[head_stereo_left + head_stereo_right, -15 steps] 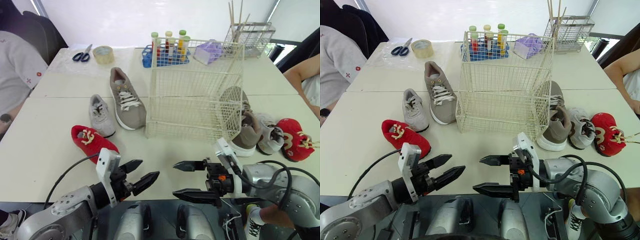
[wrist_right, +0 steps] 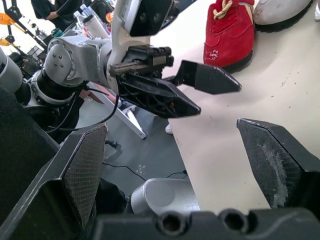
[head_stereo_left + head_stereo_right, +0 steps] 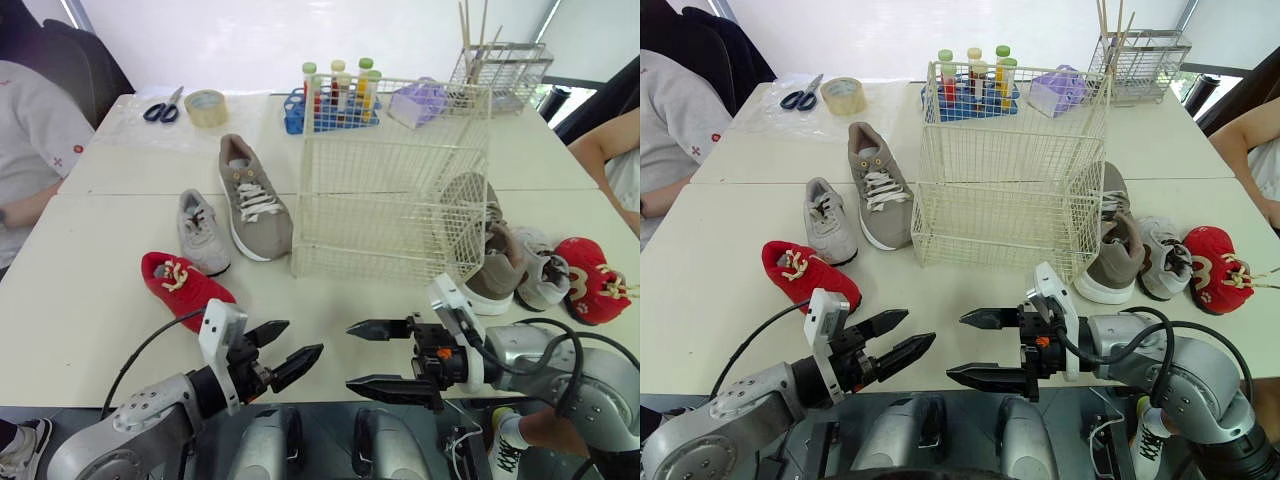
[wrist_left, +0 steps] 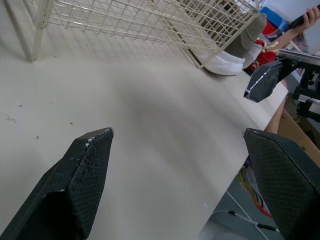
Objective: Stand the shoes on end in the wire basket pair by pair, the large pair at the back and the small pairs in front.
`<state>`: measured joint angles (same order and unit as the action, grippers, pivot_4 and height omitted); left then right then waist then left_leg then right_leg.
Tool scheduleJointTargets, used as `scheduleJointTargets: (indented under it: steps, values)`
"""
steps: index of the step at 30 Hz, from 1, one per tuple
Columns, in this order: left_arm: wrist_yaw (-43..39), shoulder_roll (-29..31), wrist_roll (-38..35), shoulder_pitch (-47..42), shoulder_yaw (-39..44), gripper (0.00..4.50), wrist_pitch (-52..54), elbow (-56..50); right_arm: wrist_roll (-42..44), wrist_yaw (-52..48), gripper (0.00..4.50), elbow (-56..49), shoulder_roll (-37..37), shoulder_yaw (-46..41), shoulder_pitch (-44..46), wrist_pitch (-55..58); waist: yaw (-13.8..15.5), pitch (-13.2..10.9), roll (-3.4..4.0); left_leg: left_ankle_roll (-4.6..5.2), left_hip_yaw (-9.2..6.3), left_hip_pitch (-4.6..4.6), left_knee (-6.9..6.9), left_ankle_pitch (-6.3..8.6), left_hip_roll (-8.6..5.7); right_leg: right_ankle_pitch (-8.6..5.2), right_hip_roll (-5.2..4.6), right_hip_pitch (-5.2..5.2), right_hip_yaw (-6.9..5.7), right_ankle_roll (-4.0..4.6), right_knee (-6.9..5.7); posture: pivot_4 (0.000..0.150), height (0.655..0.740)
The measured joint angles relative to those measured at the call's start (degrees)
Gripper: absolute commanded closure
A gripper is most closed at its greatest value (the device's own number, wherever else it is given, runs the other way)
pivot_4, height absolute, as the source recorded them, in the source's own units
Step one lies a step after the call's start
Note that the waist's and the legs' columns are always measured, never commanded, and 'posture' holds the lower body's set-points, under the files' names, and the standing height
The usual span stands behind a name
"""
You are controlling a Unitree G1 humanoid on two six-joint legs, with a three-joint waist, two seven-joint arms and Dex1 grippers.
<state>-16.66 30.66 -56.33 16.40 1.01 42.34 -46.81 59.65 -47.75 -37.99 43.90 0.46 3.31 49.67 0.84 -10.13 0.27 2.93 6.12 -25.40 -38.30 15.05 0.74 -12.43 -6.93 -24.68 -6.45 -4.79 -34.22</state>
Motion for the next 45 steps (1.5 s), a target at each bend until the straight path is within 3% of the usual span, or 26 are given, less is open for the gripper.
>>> scheduleJointTargets:
  steps: [11, 19, 24, 30, 35, 39, 42, 45]
  values:
    - [-1.7, -0.9, 1.3, 0.6, 0.4, 0.18, -2.7, 1.0, 0.4, -3.0, 0.0, 1.1, 1.4, -0.8, 1.7, 0.4, 0.0, 0.0, 0.0, 0.0, 0.01, 0.03, 0.06, -0.02, 0.0, 0.0, 0.03, 0.07, -0.04, 0.0, 0.04, 0.15, 0.7371]
    - [1.3, 0.8, -3.2, 1.2, 1.2, 0.18, -1.4, -3.3, 0.4, -3.1, 0.0, 1.1, 2.3, -1.0, 1.4, 0.9, -0.1, 0.0, -0.01, -0.01, 0.02, 0.03, 0.06, -0.04, 0.0, 0.0, 0.04, 0.24, -0.03, 0.0, 0.01, 0.15, 0.7371]
    - [2.2, 2.8, -6.1, -1.9, 3.4, 0.18, -1.3, -3.7, 9.0, -3.8, 0.0, 1.1, 7.4, -2.9, 5.6, 6.3, 0.3, 0.0, 0.05, -0.02, 0.0, 0.06, -0.02, -0.06, 0.0, 0.02, 0.06, 0.16, -0.06, 0.03, -0.04, 0.15, 0.7371]
    - [0.2, 10.5, -16.4, -5.4, 11.8, 0.18, -1.3, -2.8, 20.6, -6.6, 0.0, 3.4, 16.3, -8.6, 13.2, 11.8, -0.1, 0.0, 0.0, 0.14, 0.01, 0.03, 0.01, -0.14, 0.0, 0.05, 0.09, 0.28, -0.05, 0.05, -0.02, 0.15, 0.7371]
    - [-9.6, 24.7, -28.4, -7.4, 24.0, 0.18, 1.2, 0.4, 27.6, -9.8, 0.0, 15.5, 22.3, -13.1, 30.5, 13.9, -0.1, -0.1, 0.16, -0.09, 0.02, 0.14, -0.02, -0.1, 0.02, 0.06, 0.13, 0.11, -0.11, 0.08, -0.04, 0.15, 0.7371]
    - [-14.3, 31.2, -30.6, -11.5, 27.9, 0.18, 2.6, 3.6, 16.4, -12.3, 0.0, 22.4, 23.2, -7.0, 46.0, 12.2, -0.1, -0.2, 0.19, -0.08, 0.08, 0.0, 0.04, -0.07, 0.0, 0.05, 0.14, -0.06, -0.1, 0.07, 0.06, 0.15, 0.7371]
    - [-16.1, 33.0, -30.6, -13.9, 27.6, 0.18, 3.5, 3.6, 3.8, -17.1, 0.0, 23.4, 25.1, 0.5, 51.2, 8.7, -0.2, -0.2, 0.17, -0.33, 0.3, -0.12, 0.09, -0.25, -0.06, 0.07, 0.15, -0.08, -0.01, 0.02, 0.01, 0.15, 0.7371]
    - [-16.0, 33.5, -31.0, -16.4, 26.5, 0.18, 3.5, 3.4, -3.2, -21.6, 0.0, 23.5, 25.1, 5.3, 53.6, 6.8, -0.2, -0.2, 0.17, -0.19, 0.4, -0.17, 0.1, -0.33, -0.06, 0.15, 0.16, -0.04, 0.03, -0.14, -0.03, 0.15, 0.7371]
